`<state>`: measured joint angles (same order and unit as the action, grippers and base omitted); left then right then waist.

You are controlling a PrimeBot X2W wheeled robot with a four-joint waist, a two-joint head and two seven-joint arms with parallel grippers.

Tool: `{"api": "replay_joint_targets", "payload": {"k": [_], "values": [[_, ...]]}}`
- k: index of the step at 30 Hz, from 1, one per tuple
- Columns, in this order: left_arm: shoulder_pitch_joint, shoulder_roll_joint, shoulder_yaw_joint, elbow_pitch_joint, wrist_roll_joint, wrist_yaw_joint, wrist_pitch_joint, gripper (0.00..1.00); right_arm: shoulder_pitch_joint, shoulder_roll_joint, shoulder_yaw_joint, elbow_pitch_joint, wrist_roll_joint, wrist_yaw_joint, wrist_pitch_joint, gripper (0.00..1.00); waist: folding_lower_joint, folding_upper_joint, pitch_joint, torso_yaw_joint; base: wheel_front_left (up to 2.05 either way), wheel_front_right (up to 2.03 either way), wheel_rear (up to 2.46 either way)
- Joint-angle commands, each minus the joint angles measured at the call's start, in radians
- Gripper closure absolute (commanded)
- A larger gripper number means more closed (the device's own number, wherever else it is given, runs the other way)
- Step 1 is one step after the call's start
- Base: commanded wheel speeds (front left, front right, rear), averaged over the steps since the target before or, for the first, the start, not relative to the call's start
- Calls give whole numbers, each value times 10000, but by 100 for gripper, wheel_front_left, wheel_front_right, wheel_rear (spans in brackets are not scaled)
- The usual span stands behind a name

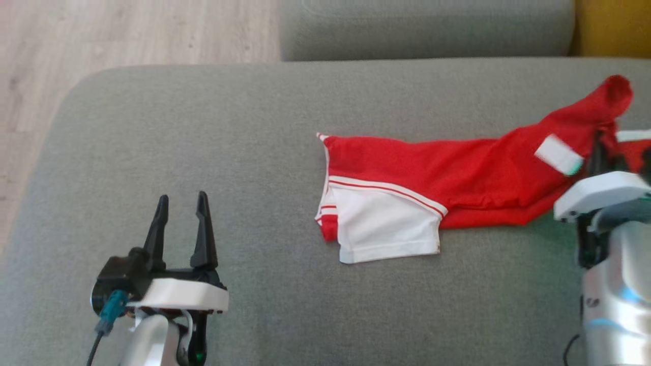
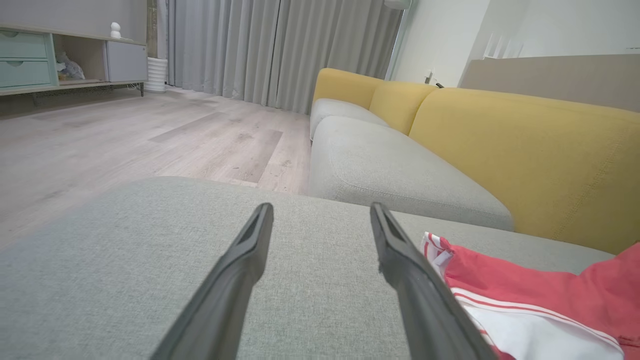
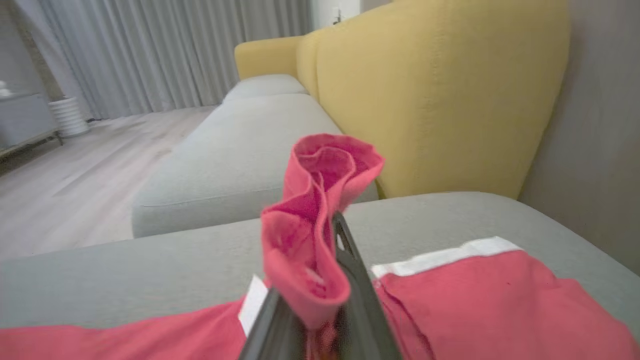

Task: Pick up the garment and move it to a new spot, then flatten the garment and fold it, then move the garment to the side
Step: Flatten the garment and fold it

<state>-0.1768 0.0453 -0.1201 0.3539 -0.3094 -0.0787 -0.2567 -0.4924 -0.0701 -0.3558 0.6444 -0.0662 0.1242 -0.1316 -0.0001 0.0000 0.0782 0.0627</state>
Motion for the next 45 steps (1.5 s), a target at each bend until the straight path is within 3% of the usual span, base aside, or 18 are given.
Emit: {"api": "replay_joint_targets", "payload": {"k": [1,14,33,34,35,40,45], "values": [[-192,50,272,-287,-20,67,-51,0,-239,70,586,-543,184,65,73,100,1,0,-188,185,0,0,0],[-60,49,63,-292,-19,63,-51,0,194,196,5697,-1301,3215,65,846,100,1,0,-317,1234,0,0,0],[-483,49,-232,-278,-251,142,-51,0,-284,198,8528,835,4389,65,-92,100,1,0,524,1832,0,0,0],[-494,49,-234,-281,-258,147,-51,0,-331,198,8607,888,4447,65,-175,42,1,0,542,1827,0,0,0],[-498,49,-226,-283,-261,154,-51,0,-348,198,8802,868,4620,65,-223,0,1,0,555,1813,0,0,0],[-466,49,-137,-220,-212,137,-51,0,-620,198,9757,540,5590,65,-512,0,1,0,567,1526,0,0,0],[-456,49,15,-263,-96,99,-51,0,-956,198,9338,860,5184,65,-1057,0,1,0,426,981,0,0,0]]}}
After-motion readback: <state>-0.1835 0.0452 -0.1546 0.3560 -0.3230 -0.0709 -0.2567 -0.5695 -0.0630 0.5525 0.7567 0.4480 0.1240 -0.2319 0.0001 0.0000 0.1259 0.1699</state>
